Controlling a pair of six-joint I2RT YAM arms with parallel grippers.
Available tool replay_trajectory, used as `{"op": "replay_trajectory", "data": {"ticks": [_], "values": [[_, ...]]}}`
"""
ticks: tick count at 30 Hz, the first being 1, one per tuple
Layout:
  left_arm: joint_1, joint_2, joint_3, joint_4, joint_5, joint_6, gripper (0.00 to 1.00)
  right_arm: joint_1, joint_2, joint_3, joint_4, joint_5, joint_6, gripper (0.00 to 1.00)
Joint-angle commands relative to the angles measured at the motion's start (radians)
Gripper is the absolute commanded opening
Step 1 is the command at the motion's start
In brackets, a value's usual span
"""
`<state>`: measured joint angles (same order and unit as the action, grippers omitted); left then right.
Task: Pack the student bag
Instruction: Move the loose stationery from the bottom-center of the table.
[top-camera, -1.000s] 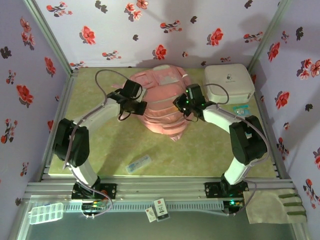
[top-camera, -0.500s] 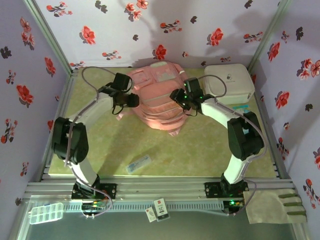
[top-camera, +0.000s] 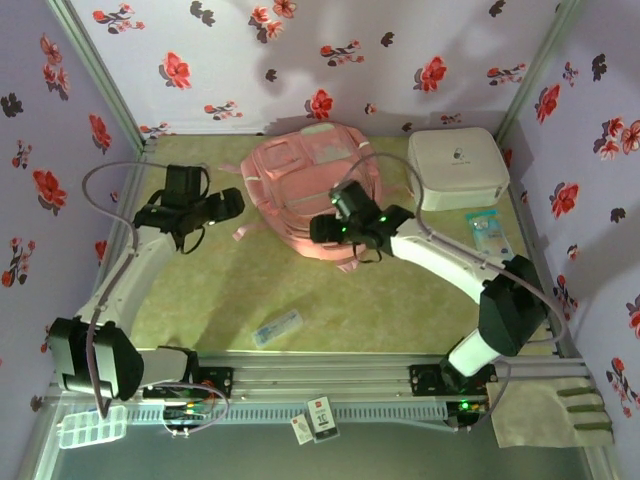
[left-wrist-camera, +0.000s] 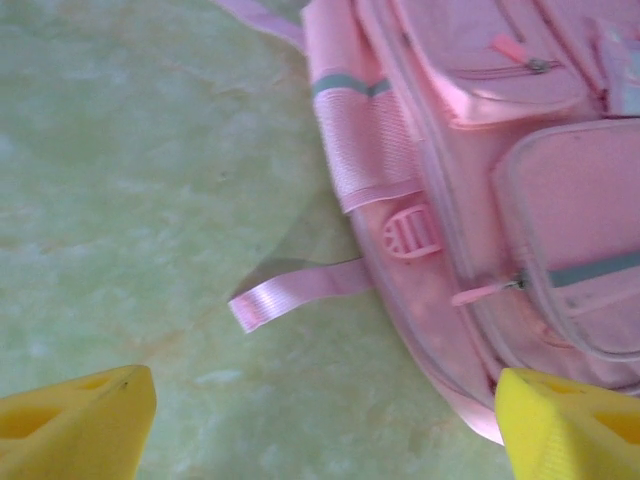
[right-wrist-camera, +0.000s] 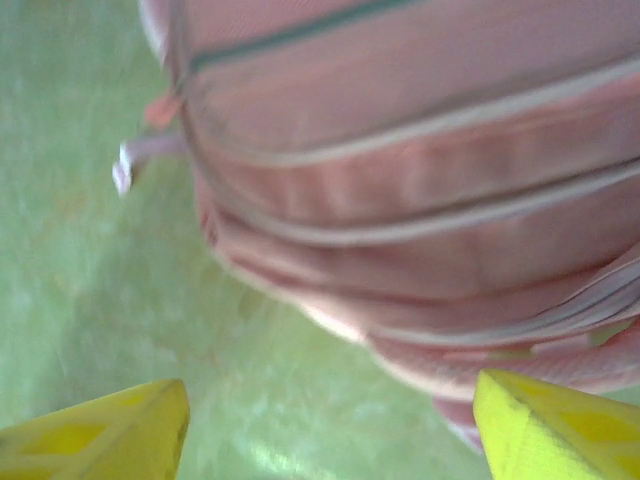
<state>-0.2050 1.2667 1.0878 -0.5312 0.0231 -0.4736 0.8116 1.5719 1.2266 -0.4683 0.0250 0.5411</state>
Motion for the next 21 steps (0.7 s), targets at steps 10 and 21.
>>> {"op": "replay_trajectory", "data": {"ticks": [10,21], "values": [[0.073,-0.096,-0.093,0.013,-0.050,-0.017,0.92,0.268,0.235,0.092,-0.178,0.024,-0.110,0.79],[0.075,-0.101,-0.112,0.027,-0.076,0.003,0.96,0.328,0.343,0.146,-0.229,-0.089,-0.118,0.80]]}}
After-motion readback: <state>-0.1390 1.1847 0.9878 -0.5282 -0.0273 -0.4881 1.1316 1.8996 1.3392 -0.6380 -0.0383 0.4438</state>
